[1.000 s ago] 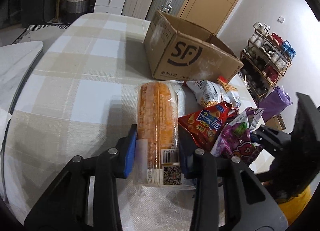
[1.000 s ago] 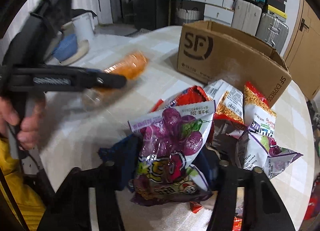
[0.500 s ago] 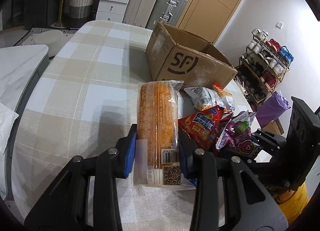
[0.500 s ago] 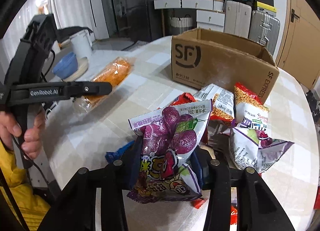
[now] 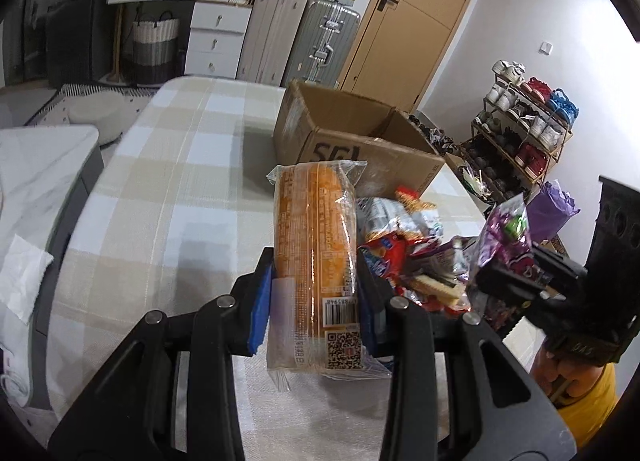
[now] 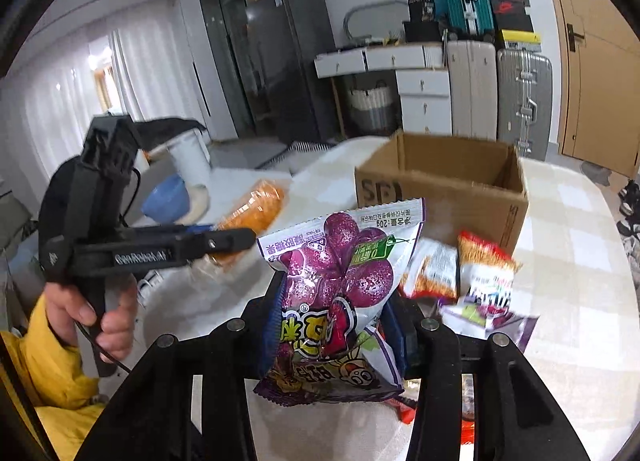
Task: Organize snacks
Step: 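Carry the bread roll and grape bag over the cardboard box with both tools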
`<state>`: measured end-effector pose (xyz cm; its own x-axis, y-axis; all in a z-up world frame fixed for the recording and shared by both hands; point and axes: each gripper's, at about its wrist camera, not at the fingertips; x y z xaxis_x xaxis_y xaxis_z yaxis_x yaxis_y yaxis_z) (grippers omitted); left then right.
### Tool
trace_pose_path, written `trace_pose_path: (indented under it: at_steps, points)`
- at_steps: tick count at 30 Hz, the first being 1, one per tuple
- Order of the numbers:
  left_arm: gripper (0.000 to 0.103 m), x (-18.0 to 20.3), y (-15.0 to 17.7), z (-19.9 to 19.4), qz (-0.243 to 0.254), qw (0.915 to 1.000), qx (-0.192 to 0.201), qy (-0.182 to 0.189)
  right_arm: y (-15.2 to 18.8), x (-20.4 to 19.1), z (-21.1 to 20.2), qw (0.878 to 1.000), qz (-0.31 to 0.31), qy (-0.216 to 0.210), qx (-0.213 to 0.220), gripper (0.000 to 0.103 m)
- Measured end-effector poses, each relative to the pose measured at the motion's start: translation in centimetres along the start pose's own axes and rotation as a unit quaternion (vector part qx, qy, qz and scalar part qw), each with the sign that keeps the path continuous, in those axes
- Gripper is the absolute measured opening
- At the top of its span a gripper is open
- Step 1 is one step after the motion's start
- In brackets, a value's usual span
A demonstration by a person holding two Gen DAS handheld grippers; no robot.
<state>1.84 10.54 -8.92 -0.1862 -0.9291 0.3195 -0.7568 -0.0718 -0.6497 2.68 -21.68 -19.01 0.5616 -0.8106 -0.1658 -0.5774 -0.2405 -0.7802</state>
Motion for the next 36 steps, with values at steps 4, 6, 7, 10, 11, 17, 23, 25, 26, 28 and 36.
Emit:
trace_pose_path:
  at_steps: [4,6,7,10,11,17,23,25,26,28,36]
  points:
    - [0.033,1.7,-0.9,-1.3,0.017,0.9998,0.013,0.001,-1.9,0.2,-2.3,0.999,0.009,-0.006,0.031,0.044]
    - [0.033,2.6,-1.5,-2.0,0.028,0.9994,0.019,0.002,-2.9,0.4,-3.4,0.999,0.012,-0.007,0.044,0.044]
    - [0.033,3.1,-1.9,-2.1,0.032,0.9993,0.021,0.001,-3.6,0.6,-4.1,0.999,0.012,-0.007,0.051,0.044]
    - [0.033,4.3,-2.8,-3.0,0.047,0.9984,0.031,-0.006,-5.3,1.0,-5.4,0.998,0.011,-0.004,0.064,0.044]
    - [0.033,4.7,-3.1,-3.3,0.051,0.9981,0.034,-0.009,-5.8,1.2,-5.7,0.998,0.013,-0.004,0.068,0.044]
    - [0.033,6.8,-5.7,-4.6,0.073,0.9952,0.060,-0.025,-9.1,2.6,-7.2,0.996,0.020,0.004,0.083,0.044]
    - [0.033,8.4,-8.4,-5.6,0.085,0.9904,0.092,-0.059,-12.0,4.5,-8.3,0.994,0.032,0.021,0.102,0.044]
    - [0.033,8.8,-9.5,-5.5,0.088,0.9896,0.095,-0.062,-13.2,5.4,-8.1,0.994,0.037,0.021,0.100,0.044]
    - [0.033,9.0,-10.2,-5.4,0.089,0.9894,0.095,-0.064,-13.6,5.7,-7.9,0.994,0.038,0.022,0.099,0.044]
    - [0.033,9.5,-11.6,-4.9,0.096,0.9888,0.092,-0.068,-14.8,6.4,-7.2,0.995,0.036,0.028,0.094,0.044]
    - [0.033,11.3,-17.4,2.0,0.102,0.9938,0.027,-0.036,-18.4,10.1,-1.6,0.996,0.051,0.036,0.059,0.044]
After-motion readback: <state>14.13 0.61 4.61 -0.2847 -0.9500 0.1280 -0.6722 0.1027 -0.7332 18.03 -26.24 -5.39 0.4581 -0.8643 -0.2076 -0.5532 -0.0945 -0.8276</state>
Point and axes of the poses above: each gripper's, at about its wrist camera, not at the fingertips, and z roughly the way its jaws point, x to its right, y to its underside, and after that the axes turned 4 degrees about -x, right-handed
